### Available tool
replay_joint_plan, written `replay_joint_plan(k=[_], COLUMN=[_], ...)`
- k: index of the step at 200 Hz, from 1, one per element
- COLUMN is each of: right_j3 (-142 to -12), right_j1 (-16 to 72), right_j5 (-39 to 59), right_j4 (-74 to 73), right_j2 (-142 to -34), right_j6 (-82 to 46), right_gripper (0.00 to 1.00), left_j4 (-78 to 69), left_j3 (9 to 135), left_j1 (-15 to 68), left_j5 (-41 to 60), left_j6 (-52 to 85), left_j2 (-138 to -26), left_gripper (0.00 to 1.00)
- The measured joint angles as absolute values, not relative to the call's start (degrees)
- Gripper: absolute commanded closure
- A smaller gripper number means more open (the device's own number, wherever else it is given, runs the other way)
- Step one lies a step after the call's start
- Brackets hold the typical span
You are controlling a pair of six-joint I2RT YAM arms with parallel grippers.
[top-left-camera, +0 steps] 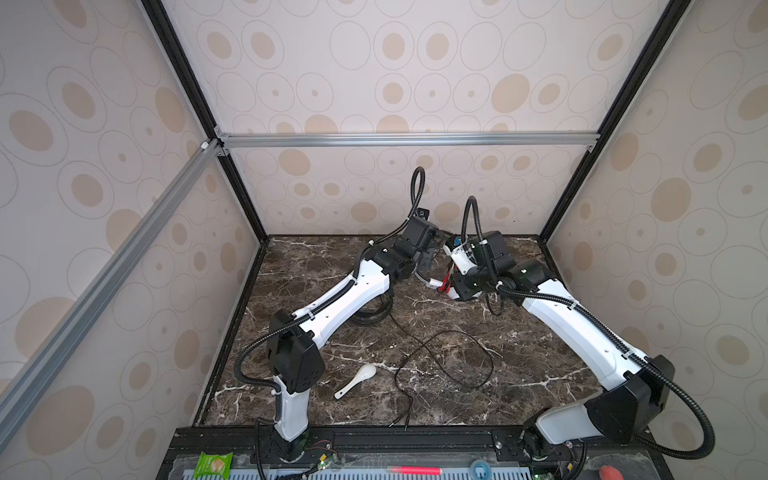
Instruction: Wrap the headphones
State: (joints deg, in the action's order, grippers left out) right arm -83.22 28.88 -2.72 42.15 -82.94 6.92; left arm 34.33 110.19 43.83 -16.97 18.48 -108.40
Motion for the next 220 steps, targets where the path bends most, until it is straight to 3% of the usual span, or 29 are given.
replay_joint_plan(k=[220], right_j3=[-81.5], right_j1=[28.7], right_j5=[-11.7], right_j4=[40.2], right_j2=[-82.8], right_j6=[9.6], right_gripper=[0.62], left_j4=[42.1], left_j3=[113.4], left_j1=[43.0], left_j5=[-11.9], left_j6=[24.0], left_j2=[-111.0], left_gripper=[1.00])
